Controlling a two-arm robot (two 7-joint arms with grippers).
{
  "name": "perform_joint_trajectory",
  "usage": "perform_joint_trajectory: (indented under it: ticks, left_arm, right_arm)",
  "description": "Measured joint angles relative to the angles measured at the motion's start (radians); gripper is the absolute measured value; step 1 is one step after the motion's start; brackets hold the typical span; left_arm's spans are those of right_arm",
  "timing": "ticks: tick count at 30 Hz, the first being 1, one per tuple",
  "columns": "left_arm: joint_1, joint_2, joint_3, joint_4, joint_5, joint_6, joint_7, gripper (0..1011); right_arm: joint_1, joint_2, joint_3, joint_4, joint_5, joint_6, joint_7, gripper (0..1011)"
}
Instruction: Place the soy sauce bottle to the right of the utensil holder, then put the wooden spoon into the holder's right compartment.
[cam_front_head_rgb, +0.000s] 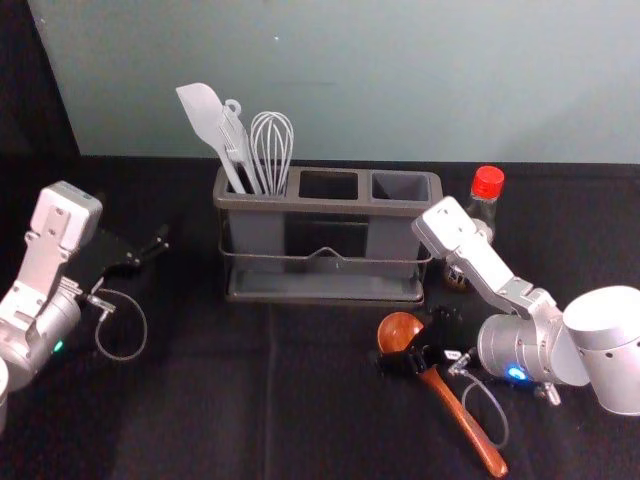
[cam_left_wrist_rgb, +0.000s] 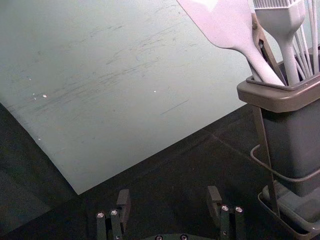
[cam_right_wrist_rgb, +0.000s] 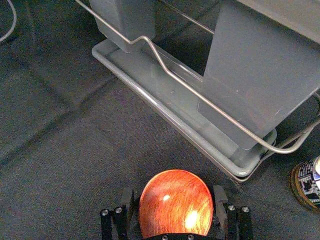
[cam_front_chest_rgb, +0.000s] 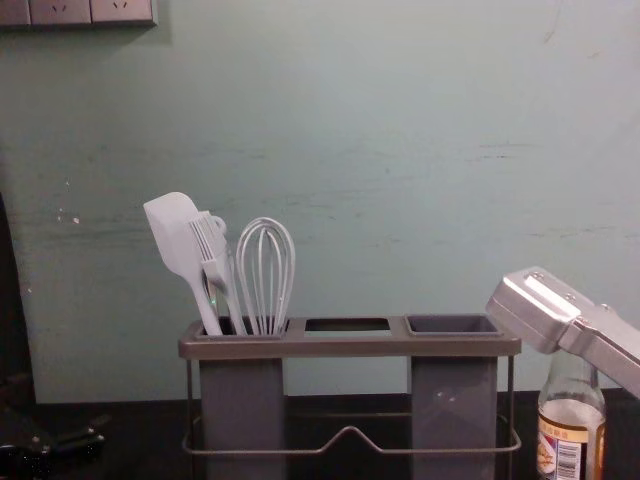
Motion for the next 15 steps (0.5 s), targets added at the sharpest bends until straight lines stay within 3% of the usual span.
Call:
perform_joint_trajectory:
  ticks: [15]
  left_arm:
    - [0.000,0.000,0.000,0.000,0.000,0.000,0.000,1005]
  right_arm:
    - [-0.001,0.003,0.001,-0.001,0.004,0.000,0.000,971]
